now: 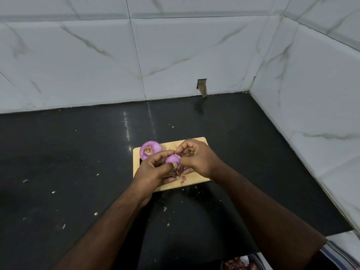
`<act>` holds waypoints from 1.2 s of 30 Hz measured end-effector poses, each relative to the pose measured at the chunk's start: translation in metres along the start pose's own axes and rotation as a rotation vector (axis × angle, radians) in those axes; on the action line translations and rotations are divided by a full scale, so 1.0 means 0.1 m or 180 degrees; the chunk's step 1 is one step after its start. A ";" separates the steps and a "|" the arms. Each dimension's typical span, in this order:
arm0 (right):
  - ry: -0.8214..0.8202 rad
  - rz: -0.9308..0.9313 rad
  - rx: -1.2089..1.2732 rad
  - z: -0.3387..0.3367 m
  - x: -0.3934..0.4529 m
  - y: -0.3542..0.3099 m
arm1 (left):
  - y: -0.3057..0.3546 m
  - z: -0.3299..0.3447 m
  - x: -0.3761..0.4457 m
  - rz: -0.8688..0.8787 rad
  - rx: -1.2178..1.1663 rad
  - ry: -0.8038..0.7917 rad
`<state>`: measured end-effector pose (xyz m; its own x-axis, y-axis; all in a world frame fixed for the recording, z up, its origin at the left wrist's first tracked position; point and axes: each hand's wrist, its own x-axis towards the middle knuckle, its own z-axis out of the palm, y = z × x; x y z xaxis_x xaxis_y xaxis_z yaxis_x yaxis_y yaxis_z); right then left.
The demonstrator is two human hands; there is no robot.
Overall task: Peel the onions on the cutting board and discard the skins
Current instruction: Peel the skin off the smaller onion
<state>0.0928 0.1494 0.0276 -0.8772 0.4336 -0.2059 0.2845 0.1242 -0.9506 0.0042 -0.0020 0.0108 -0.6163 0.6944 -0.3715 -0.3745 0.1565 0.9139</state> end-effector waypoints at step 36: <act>-0.0036 -0.0920 -0.0769 -0.05 -0.07 0.20 | 0.04 0.07 0.00 -0.0614 -0.0745 0.0181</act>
<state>0.1065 0.1539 0.0109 -0.9385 0.3402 0.0590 0.1065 0.4476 -0.8879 0.0074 0.0041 0.0158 -0.5536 0.6262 -0.5490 -0.6338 0.1108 0.7655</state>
